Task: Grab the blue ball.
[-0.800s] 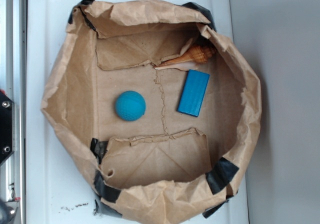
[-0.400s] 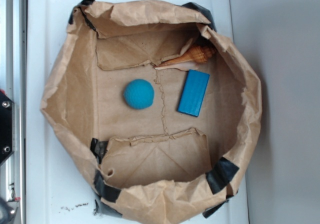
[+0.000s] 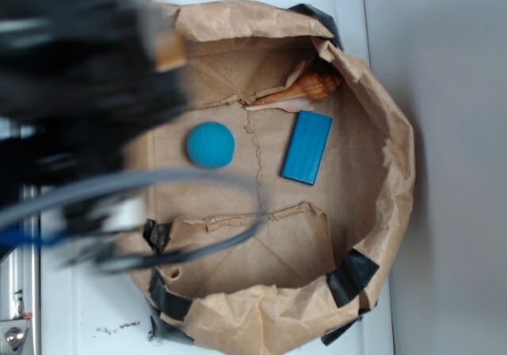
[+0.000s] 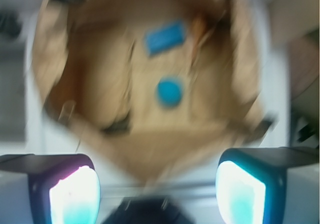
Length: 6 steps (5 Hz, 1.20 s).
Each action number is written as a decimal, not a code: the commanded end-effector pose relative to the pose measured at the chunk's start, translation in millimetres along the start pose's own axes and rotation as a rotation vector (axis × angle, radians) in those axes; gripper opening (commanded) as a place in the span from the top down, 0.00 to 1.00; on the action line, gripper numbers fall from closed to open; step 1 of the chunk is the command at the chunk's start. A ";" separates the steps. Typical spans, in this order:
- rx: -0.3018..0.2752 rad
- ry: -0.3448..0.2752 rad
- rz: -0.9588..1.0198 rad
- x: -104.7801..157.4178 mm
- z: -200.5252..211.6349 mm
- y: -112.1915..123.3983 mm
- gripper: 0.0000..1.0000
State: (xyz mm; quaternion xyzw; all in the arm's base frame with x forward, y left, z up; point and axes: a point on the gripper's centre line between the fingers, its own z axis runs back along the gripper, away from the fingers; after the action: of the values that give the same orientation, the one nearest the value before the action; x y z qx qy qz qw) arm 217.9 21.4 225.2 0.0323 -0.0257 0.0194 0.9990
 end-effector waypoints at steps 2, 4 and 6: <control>-0.071 -0.101 -0.088 53.7 48.1 8.3 0.00; -0.019 -0.175 -0.175 39.1 -51.2 6.7 0.00; -0.027 -0.054 -0.168 40.0 -113.2 19.4 0.00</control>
State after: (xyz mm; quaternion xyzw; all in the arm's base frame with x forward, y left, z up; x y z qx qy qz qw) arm 261.0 44.2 104.8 0.0147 -0.0328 -0.0730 0.9967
